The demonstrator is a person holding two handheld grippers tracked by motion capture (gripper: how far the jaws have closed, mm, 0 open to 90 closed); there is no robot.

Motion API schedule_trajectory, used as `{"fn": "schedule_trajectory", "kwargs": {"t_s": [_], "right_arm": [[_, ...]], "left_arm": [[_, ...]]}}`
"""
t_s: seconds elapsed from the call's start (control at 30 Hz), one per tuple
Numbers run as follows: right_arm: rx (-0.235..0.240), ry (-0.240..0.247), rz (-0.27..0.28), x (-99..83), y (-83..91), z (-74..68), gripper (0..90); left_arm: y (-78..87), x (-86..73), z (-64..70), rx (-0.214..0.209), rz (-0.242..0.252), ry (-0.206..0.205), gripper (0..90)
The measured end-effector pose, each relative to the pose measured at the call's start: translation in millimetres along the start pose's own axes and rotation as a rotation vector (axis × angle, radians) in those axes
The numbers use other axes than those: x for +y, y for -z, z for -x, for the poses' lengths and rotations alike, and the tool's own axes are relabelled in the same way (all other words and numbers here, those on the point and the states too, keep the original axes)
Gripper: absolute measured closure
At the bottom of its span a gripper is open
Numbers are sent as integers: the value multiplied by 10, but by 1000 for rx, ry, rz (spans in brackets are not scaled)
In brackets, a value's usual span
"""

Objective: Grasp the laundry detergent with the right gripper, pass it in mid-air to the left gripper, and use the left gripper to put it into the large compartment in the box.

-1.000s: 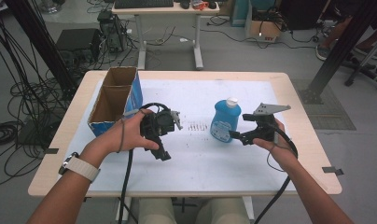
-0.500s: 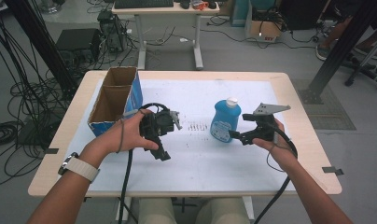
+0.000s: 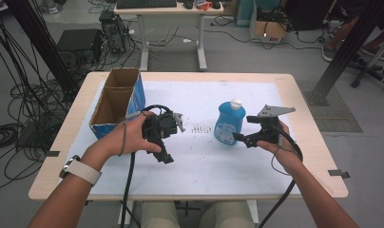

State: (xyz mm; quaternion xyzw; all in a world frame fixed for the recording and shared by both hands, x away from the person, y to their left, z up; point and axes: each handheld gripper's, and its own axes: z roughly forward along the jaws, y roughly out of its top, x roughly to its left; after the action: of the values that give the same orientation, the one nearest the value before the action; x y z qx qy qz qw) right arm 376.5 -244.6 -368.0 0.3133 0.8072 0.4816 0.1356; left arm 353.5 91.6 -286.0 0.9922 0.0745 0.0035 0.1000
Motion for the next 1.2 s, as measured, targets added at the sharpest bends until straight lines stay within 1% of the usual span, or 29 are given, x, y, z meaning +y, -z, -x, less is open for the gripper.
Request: {"fn": "schedule_trajectory", "kwargs": {"t_s": [0.17,0.5,0.83,0.9,1.03,1.07,1.1,1.17,1.2], "right_arm": [[-3,-1,2,-4,-13,7,54],[-16,10,10,-6,-95,27,50],[-25,1,30,-19,-167,35,46],[-28,-10,36,-25,-191,31,46],[-25,-13,40,-40,-235,32,50],[-29,-24,37,-49,-247,24,50],[-25,-18,40,-52,-260,28,51],[-27,-25,36,-57,-270,23,54],[-22,-13,46,-57,-285,30,58]], "left_arm": [[-3,-1,1,0,0,1,131],[-11,-28,-6,0,0,4,131],[-9,-43,-10,0,3,7,131],[-11,-39,-8,0,2,8,131],[-15,-36,-6,-1,2,5,131],[-15,-36,-6,-1,2,5,131],[-12,-37,-8,0,-1,4,132],[-12,-40,-7,0,0,7,131],[-12,-43,-8,0,0,8,131]]}}
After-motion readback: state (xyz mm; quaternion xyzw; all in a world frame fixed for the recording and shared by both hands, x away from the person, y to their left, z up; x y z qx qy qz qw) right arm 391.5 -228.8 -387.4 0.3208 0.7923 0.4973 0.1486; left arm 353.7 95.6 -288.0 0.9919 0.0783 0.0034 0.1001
